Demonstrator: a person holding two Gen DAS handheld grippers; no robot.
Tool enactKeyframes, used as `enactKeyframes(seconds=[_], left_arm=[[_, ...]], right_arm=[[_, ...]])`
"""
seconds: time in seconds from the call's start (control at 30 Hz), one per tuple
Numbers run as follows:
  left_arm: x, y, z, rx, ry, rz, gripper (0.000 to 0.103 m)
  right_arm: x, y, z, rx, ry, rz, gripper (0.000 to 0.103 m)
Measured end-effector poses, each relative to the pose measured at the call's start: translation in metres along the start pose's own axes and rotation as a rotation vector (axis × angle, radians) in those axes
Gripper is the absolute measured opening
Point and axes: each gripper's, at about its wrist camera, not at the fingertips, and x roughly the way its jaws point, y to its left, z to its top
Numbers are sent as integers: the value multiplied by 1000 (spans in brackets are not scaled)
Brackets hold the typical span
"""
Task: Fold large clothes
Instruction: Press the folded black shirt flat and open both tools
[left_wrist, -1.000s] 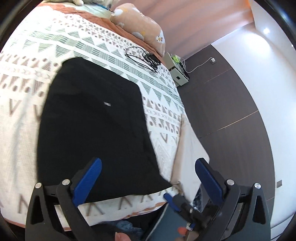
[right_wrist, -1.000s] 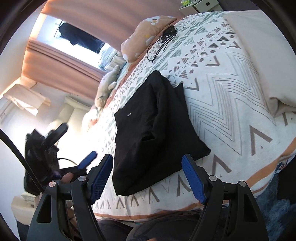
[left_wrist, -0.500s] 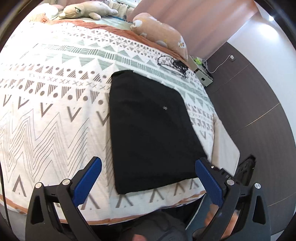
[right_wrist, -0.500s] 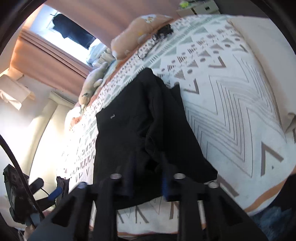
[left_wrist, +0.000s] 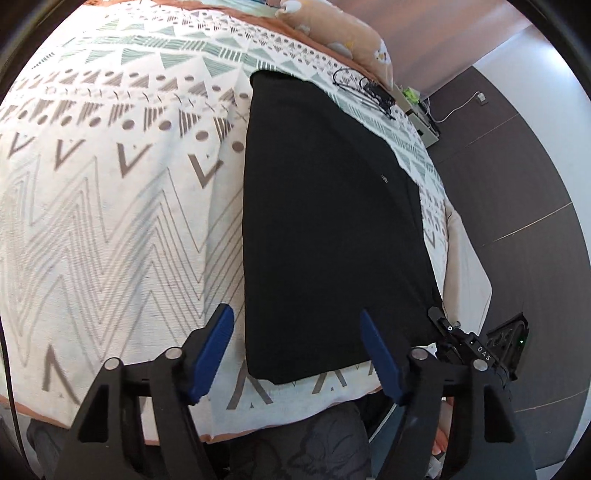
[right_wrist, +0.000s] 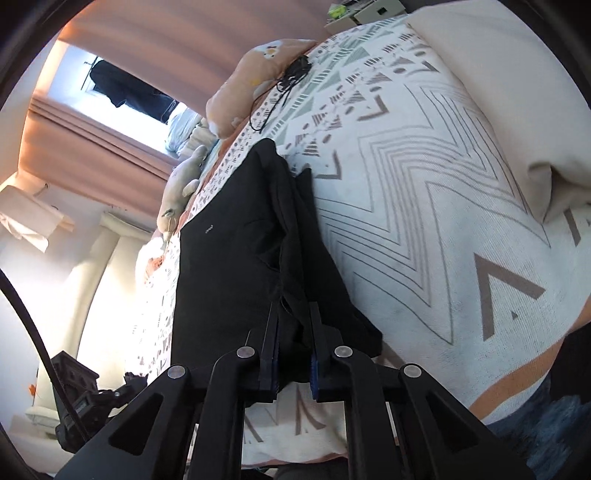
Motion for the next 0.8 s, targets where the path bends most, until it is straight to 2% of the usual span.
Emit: enactKeyframes(seconds=[0.2,0.37,0.47,0.63,0.7,0.73,0.8], left_arm=[[23,2,3,5,33,9,64],[39,7,4,-19,53,-14,63],[40,4,6,-1,40,-11,63],[42,7,19,6,27,-14,63],[45,9,25,-5,24,-20,63],[47,10,28,-11,23,-21,63],[49,10,33,-16,21,-19,63]], right_arm=[[7,-24,-7,77,25,12,7],[3,-29,-7,127,39,29,8],[-5,-21,-8,86,42,10,8],[-20,7,1,-93,88,12,12],[-23,13,7,-126,111,2,15],[-23,15,10,-137,110,-7,21],[-26,19,17,-163,101,-30,54]])
